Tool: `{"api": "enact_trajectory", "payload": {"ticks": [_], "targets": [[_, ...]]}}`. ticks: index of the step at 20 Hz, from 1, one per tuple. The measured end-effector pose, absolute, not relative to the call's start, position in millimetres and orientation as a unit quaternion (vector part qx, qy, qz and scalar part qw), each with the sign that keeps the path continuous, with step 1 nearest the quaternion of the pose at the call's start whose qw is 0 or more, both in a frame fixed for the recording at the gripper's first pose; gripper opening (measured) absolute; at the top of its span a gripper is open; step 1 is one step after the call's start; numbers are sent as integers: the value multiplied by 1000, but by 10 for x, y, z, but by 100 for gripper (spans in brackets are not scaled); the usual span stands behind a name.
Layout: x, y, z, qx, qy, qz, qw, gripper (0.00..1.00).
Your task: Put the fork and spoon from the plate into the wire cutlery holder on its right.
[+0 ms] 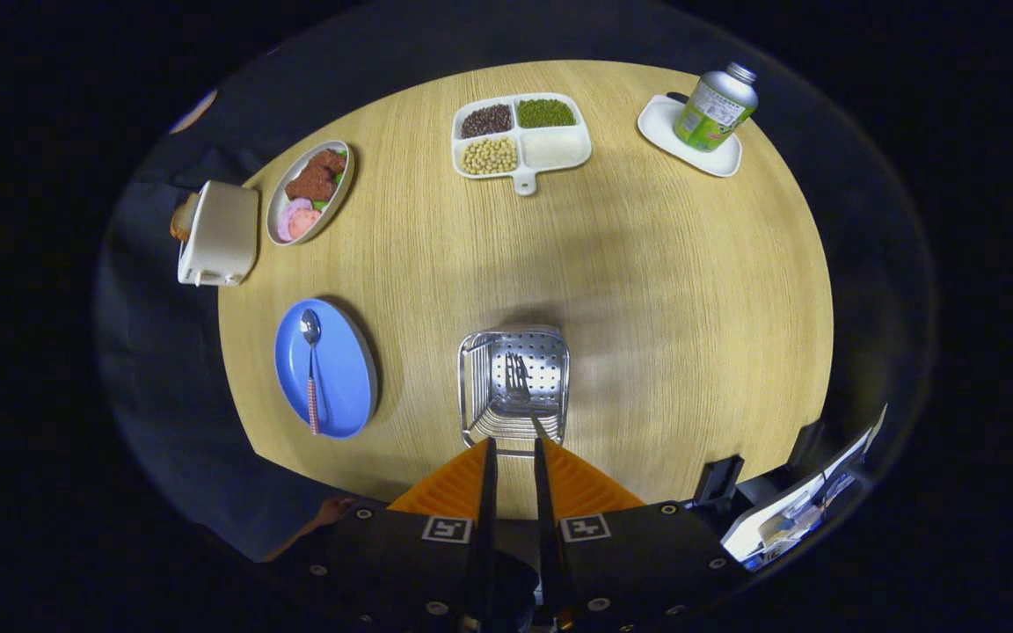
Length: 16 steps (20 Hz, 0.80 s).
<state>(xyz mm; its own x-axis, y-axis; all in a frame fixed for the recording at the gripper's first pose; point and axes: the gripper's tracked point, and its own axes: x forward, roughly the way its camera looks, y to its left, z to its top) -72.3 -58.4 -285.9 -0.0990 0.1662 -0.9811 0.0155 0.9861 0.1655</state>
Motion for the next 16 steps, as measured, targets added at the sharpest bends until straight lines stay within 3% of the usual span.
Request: {"api": "enact_trajectory", "payload": {"ticks": [7, 12, 16], "targets": [[-334, -219, -2488, 61, 605, 65, 791, 44], [-115, 23, -2194, 62, 494, 50, 866, 77], [49, 75, -1932, 39, 390, 22, 920, 85]]}}
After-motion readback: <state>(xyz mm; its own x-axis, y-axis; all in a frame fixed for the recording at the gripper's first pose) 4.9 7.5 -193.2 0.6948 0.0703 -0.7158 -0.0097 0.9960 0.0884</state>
